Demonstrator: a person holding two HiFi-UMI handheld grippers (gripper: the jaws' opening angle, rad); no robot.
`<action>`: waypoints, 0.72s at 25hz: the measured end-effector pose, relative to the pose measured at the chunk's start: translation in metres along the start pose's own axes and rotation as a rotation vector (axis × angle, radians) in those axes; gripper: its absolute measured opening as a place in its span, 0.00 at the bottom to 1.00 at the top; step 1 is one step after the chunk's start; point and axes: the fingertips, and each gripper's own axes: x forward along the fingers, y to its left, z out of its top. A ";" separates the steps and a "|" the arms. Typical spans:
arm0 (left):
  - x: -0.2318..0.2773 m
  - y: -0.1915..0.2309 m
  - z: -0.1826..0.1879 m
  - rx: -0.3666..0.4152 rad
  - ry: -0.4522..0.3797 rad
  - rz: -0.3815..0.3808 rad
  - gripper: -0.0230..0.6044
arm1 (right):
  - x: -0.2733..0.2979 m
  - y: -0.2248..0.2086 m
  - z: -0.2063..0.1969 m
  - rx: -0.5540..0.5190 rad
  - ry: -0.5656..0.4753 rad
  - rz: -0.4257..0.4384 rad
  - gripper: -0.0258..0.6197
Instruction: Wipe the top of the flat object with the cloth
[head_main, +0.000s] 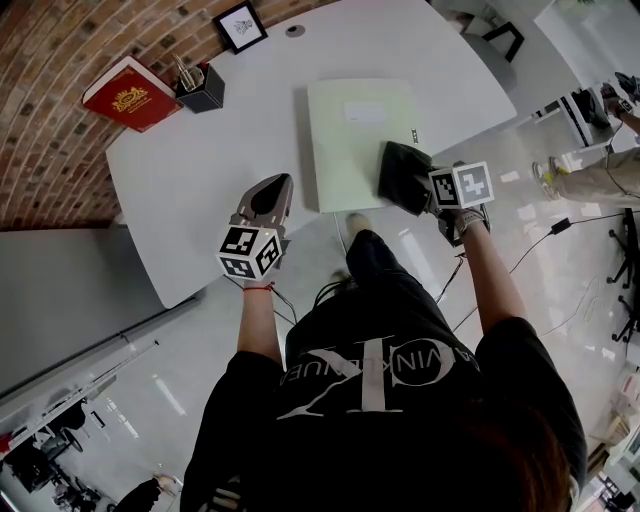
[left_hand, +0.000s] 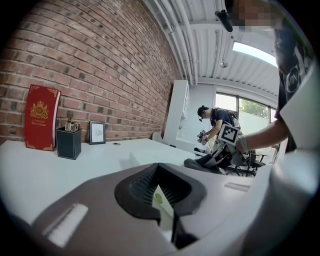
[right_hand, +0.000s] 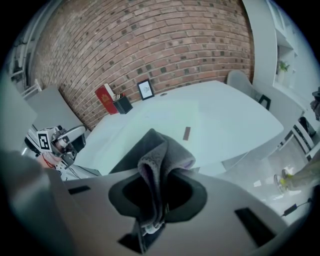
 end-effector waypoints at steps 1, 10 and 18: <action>0.000 0.000 0.000 0.001 0.001 -0.001 0.05 | -0.002 -0.004 -0.001 0.000 0.000 -0.010 0.13; 0.001 -0.009 0.001 0.017 0.005 -0.014 0.05 | -0.018 -0.033 -0.012 0.016 -0.023 -0.100 0.13; -0.004 -0.010 0.000 0.028 0.004 -0.002 0.05 | -0.036 -0.057 -0.013 -0.023 -0.055 -0.216 0.13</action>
